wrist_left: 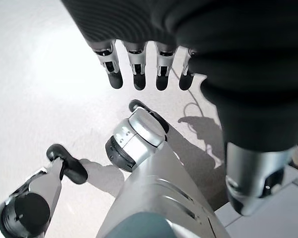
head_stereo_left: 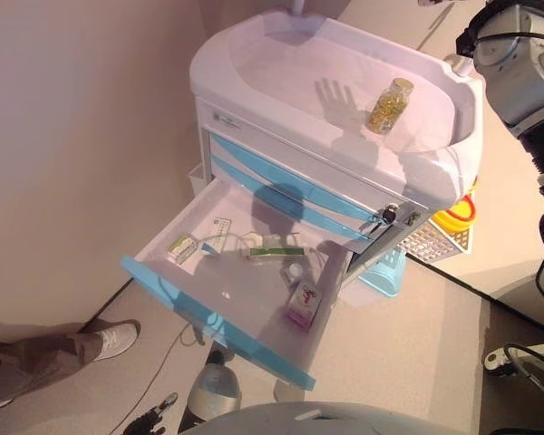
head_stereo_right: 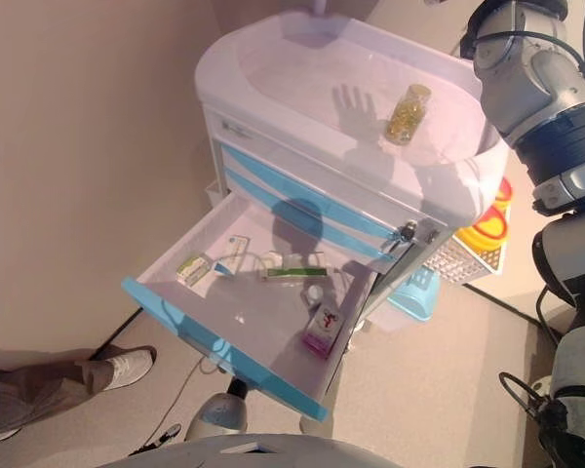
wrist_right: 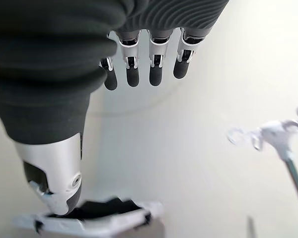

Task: Open the drawer and pick up the medicine

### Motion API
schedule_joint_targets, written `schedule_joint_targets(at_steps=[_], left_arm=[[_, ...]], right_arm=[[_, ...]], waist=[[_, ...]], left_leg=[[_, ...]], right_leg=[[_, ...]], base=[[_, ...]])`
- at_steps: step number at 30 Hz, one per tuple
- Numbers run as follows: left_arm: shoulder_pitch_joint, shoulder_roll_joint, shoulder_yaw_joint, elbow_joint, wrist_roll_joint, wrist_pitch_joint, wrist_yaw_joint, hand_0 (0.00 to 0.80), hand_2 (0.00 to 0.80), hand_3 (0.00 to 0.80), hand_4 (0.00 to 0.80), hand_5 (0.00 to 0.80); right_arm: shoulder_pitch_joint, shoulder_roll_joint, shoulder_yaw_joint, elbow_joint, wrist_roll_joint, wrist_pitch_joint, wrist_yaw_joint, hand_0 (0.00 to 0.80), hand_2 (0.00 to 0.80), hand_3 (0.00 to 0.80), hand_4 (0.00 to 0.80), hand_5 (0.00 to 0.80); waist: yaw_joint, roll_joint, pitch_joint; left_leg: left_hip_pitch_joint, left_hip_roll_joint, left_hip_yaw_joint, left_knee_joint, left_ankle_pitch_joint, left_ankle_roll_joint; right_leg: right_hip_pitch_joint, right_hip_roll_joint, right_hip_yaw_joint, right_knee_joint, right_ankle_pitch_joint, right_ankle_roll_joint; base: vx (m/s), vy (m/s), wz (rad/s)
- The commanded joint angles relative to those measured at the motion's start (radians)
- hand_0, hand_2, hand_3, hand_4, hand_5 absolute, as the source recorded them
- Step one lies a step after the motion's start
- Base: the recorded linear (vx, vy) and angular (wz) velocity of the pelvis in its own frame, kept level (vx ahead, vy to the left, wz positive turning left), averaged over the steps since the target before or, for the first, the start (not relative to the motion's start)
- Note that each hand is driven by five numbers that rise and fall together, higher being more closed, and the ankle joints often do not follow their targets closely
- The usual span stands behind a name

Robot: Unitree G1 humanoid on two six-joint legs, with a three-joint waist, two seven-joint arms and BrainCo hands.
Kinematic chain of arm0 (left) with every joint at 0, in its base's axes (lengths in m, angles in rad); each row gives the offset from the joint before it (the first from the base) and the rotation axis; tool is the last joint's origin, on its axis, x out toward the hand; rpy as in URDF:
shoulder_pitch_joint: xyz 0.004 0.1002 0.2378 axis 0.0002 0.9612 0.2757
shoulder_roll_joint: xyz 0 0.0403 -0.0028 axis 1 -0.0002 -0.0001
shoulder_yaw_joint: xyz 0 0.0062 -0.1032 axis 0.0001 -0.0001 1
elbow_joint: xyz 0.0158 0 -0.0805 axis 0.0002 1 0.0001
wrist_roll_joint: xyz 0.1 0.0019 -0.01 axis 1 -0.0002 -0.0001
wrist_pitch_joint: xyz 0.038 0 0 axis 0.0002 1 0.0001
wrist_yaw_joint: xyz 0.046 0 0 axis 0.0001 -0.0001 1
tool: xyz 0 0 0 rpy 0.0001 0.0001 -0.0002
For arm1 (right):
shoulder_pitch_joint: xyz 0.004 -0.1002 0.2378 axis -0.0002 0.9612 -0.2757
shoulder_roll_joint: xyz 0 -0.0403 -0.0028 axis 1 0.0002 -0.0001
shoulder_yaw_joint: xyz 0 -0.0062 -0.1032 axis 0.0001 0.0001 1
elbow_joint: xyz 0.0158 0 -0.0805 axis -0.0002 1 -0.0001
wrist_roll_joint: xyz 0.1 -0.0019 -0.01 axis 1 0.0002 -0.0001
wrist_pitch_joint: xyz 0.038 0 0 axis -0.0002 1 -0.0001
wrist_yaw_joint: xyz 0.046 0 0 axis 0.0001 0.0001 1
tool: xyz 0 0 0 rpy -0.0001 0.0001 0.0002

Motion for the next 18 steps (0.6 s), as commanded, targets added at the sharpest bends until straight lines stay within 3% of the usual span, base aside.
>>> schedule_joint_targets(at_steps=[1,8,14,18], left_arm=[[0.02,0.027,-0.028,0.009,0.09,-0.076,0.004,0.0,0.0,0.0,0.0,0.0],[-0.017,0.032,-0.071,-0.078,0.185,-0.127,0.039,0.0,0.0,0.0,0.0,0.0],[-0.055,0.044,-0.133,-0.142,0.309,-0.141,0.096,0.0,0.0,0.0,0.0,0.0],[-0.072,0.068,-0.171,-0.195,0.382,-0.137,0.118,0.0,0.0,0.0,0.0,0.0]], right_arm=[[-0.145,-0.056,0.036,-0.141,0.037,-0.098,-0.045,0.0,0.0,0.0,0.0,0.0],[0.076,-0.052,-0.146,-0.56,0.119,-0.183,0.05,0.0,0.0,0.0,0.0,0.0],[0.328,0.044,-0.264,-0.814,0.198,-0.234,0.181,0.0,0.0,0.0,0.0,0.0],[0.476,0.097,-0.276,-0.943,0.273,-0.275,0.296,0.0,0.0,0.0,0.0,0.0]], waist=[[-0.01,0.013,-0.065],[-0.065,0.055,-0.075],[-0.1,0.086,-0.075],[-0.126,0.104,-0.072]], left_leg=[[0.051,-0.006,-0.007,0.002,-0.099,0.052],[0.051,-0.005,0.026,-0.008,-0.099,0.052],[0.06,-0.001,0.052,-0.018,-0.101,0.048],[0.065,0.002,0.072,-0.017,-0.105,0.045]], right_leg=[[-0.117,-0.072,-0.018,0.07,0.115,0.032],[-0.141,-0.071,0.024,0.071,0.109,0.03],[-0.151,-0.067,0.053,0.069,0.105,0.027],[-0.16,-0.066,0.075,0.067,0.108,0.028]], base=[[-0.055,-0.002,-0.25],[-0.064,0.003,-0.19],[-0.047,-0.001,-0.22],[-0.037,0.003,-0.17]])
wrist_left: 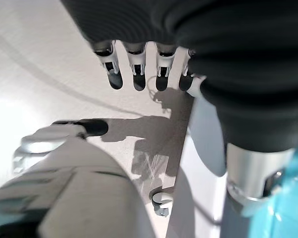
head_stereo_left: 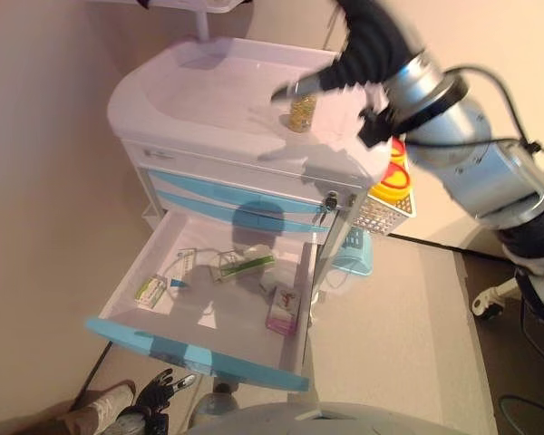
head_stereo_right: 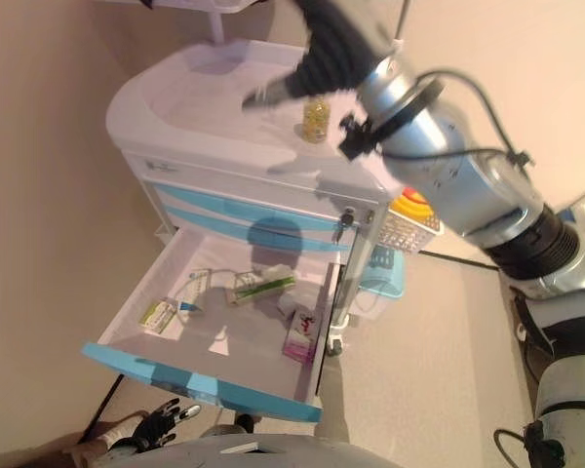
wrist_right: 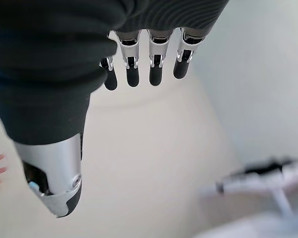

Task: Open the drawer and pick up the medicine

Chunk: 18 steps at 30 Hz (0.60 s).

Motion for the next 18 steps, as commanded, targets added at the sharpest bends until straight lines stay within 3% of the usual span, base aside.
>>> schedule_joint_targets(at_steps=[1,8,12,18], left_arm=[[-0.061,0.065,-0.069,-0.022,0.095,-0.028,0.031,0.0,0.0,0.0,0.0,0.0],[-0.094,0.091,-0.13,-0.034,0.228,-0.029,0.069,0.0,0.0,0.0,0.0,0.0],[-0.135,0.127,-0.233,-0.049,0.373,-0.038,0.082,0.0,0.0,0.0,0.0,0.0],[-0.217,0.12,-0.348,-0.021,0.323,-0.056,0.158,0.0,0.0,0.0,0.0,0.0]], right_arm=[[0.005,0.007,-0.031,-0.076,0.086,-0.064,0.098,0.0,0.0,0.0,0.0,0.0],[0.186,0.078,-0.003,-0.193,0.409,-0.025,0.327,0.0,0.0,0.0,0.0,0.0],[0.279,0.162,0.087,-0.207,0.683,0.111,0.442,0.0,0.0,0.0,0.0,0.0],[0.416,0.274,0.238,-0.097,0.752,0.196,0.593,0.0,0.0,0.0,0.0,0.0]], waist=[[0.023,0.021,0.022],[-0.02,0.036,0.039],[-0.051,0.046,0.064],[-0.09,0.061,0.095]], left_leg=[[0.012,-0.004,-0.021,0.069,-0.124,0.04],[0.01,-0.001,0.01,0.079,-0.129,0.038],[-0.001,-0.001,0.031,0.097,-0.132,0.039],[-0.02,-0.003,0.058,0.142,-0.144,0.042]], right_leg=[[-0.094,-0.063,-0.033,0.053,0.09,0.021],[-0.117,-0.066,-0.003,0.06,0.093,0.024],[-0.144,-0.067,0.027,0.074,0.096,0.028],[-0.181,-0.068,0.07,0.095,0.096,0.029]], base=[[-0.028,0.005,-0.18],[-0.025,0.0,-0.12],[-0.04,-0.005,-0.09],[0.001,0.012,-0.17]])
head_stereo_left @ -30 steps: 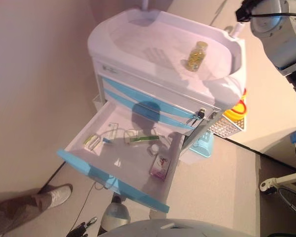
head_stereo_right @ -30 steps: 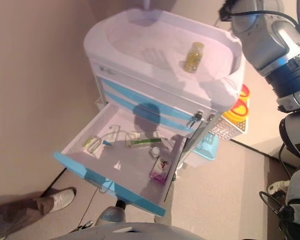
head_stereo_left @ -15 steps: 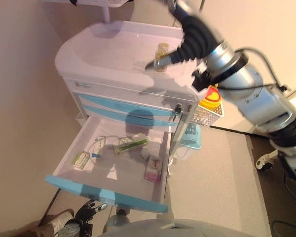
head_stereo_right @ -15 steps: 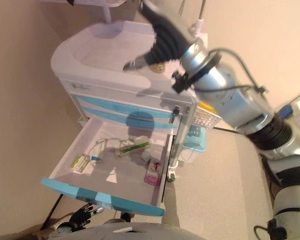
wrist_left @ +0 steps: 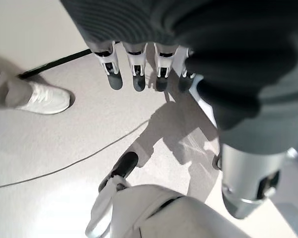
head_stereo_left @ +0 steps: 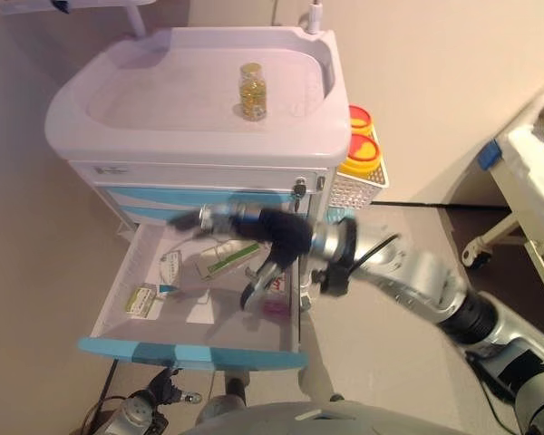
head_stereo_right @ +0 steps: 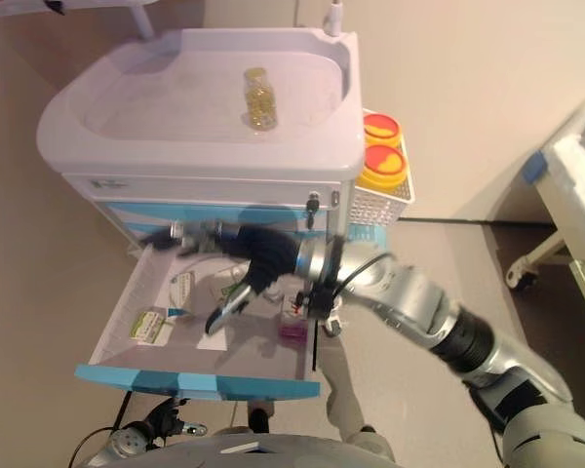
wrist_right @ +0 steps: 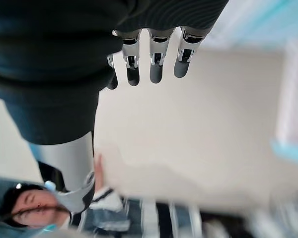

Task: Open the drawer and pick up the medicine

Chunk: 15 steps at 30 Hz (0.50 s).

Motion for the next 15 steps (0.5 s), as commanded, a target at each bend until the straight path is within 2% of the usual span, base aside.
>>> schedule_joint_targets(at_steps=[1,3,8,15], left_arm=[[-0.155,0.019,-0.04,0.017,-0.025,-0.062,0.063,0.0,0.0,0.0,0.0,0.0],[-0.194,0.012,-0.055,0.021,-0.04,-0.075,0.1,0.0,0.0,0.0,0.0,0.0],[-0.279,0.02,-0.07,0.01,-0.091,-0.106,0.157,0.0,0.0,0.0,0.0,0.0],[-0.403,0.1,-0.081,0.035,-0.178,-0.148,0.159,0.0,0.0,0.0,0.0,0.0]], right_arm=[[-0.008,0.02,0.032,-0.021,0.05,0.02,0.085,0.0,0.0,0.0,0.0,0.0],[0.042,0.03,0.044,0.022,0.087,0.067,0.067,0.0,0.0,0.0,0.0,0.0],[0.155,0.007,0.027,0.078,0.056,0.049,0.137,0.0,0.0,0.0,0.0,0.0],[0.27,-0.092,-0.046,0.057,0.117,0.021,0.251,0.0,0.0,0.0,0.0,0.0]], waist=[[-0.004,-0.011,0.051],[-0.022,-0.004,0.07],[-0.068,0.001,0.128],[-0.146,-0.011,0.227]], left_leg=[[-0.04,-0.014,-0.016,0.189,-0.16,0.041],[-0.053,-0.013,-0.007,0.206,-0.161,0.038],[-0.098,-0.009,0.018,0.235,-0.164,0.038],[-0.175,-0.005,0.064,0.303,-0.167,0.034]], right_leg=[[-0.116,-0.07,-0.005,0.067,0.09,0.022],[-0.133,-0.072,0.01,0.076,0.093,0.02],[-0.191,-0.068,0.053,0.09,0.101,0.022],[-0.282,-0.068,0.103,0.12,0.125,0.027]], base=[[-0.006,0.052,-0.19],[-0.027,0.073,-0.25],[-0.104,0.051,-0.22],[-0.095,0.057,-0.25]])
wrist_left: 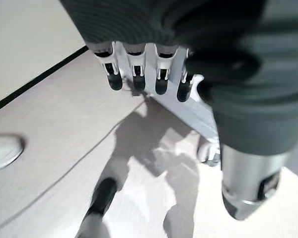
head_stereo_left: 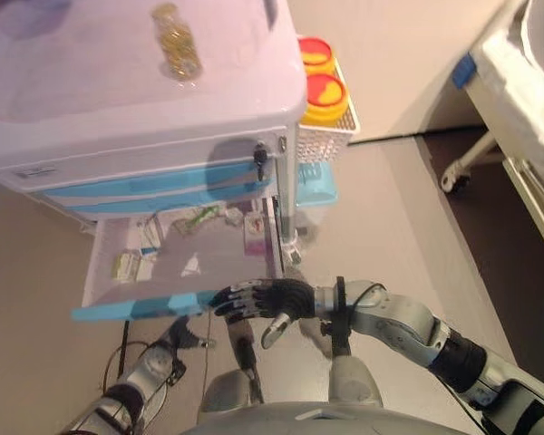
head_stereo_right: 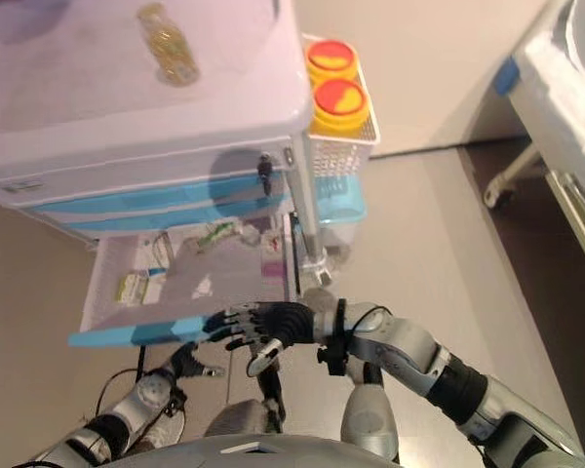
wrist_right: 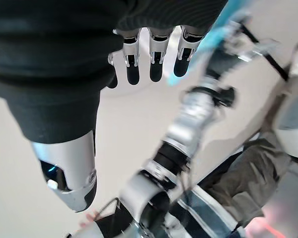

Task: Open the drawer and pick up the medicine

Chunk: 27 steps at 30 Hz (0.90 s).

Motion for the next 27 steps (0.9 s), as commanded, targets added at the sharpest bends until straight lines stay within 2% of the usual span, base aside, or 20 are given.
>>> schedule_joint_targets(at_steps=[1,8,11,16,17,22,27], left_arm=[[-0.143,0.09,0.008,0.034,-0.106,-0.079,0.025,0.0,0.0,0.0,0.0,0.0],[-0.281,0.204,0.045,0.095,-0.228,-0.106,-0.031,0.0,0.0,0.0,0.0,0.0],[-0.337,0.284,0.084,0.099,-0.276,-0.1,-0.049,0.0,0.0,0.0,0.0,0.0],[-0.411,0.4,0.139,0.125,-0.352,-0.084,-0.068,0.0,0.0,0.0,0.0,0.0],[-0.428,0.421,0.151,0.133,-0.359,-0.071,-0.067,0.0,0.0,0.0,0.0,0.0],[-0.516,0.508,0.193,0.185,-0.382,-0.024,-0.066,0.0,0.0,0.0,0.0,0.0],[-0.539,0.569,0.243,0.251,-0.453,0.009,-0.011,0.0,0.0,0.0,0.0,0.0]], right_arm=[[0.028,-0.014,-0.038,-0.119,0.101,-0.066,0.098,0.0,0.0,0.0,0.0,0.0],[0.101,-0.049,-0.079,-0.083,0.102,-0.072,0.174,0.0,0.0,0.0,0.0,0.0],[0.15,-0.07,-0.104,-0.045,0.054,-0.116,0.223,0.0,0.0,0.0,0.0,0.0],[0.224,-0.088,-0.131,-0.009,0.039,-0.193,0.255,0.0,0.0,0.0,0.0,0.0],[0.247,-0.085,-0.133,-0.004,0.033,-0.214,0.253,0.0,0.0,0.0,0.0,0.0],[0.301,-0.078,-0.13,0.003,0.023,-0.268,0.242,0.0,0.0,0.0,0.0,0.0],[0.355,-0.069,-0.137,0.014,0.004,-0.321,0.244,0.0,0.0,0.0,0.0,0.0]], waist=[[-0.042,-0.046,0.04],[-0.102,-0.061,0.137],[-0.119,-0.07,0.18],[-0.134,-0.076,0.184],[-0.132,-0.067,0.184],[-0.135,-0.069,0.184],[-0.141,-0.072,0.184]], left_leg=[[-0.091,0.0,-0.012,0.271,-0.17,0.023],[-0.183,0.017,0.026,0.379,-0.191,0.018],[-0.229,0.029,0.041,0.44,-0.214,0.023],[-0.341,0.036,0.044,0.512,-0.241,0.034],[-0.357,0.042,0.028,0.535,-0.276,0.031],[-0.444,0.048,0.026,0.583,-0.298,0.048],[-0.487,0.047,0.032,0.584,-0.3,0.055]], right_leg=[[-0.075,-0.06,0.01,-0.004,0.119,0.017],[-0.172,-0.047,0.047,0.025,0.145,0.007],[-0.211,-0.044,0.061,0.032,0.16,0.006],[-0.319,-0.04,0.088,0.071,0.164,0.007],[-0.335,-0.027,0.087,0.104,0.13,0.01],[-0.434,-0.008,0.083,0.189,0.099,0.004],[-0.476,-0.003,0.081,0.178,0.11,0.005]], base=[[-0.063,0.061,-0.17],[-0.064,0.067,-0.19],[-0.05,0.042,-0.25],[-0.025,0.038,-0.08],[0.026,0.044,-0.01],[-0.025,0.0,0.02],[-0.003,0.014,0.01]])
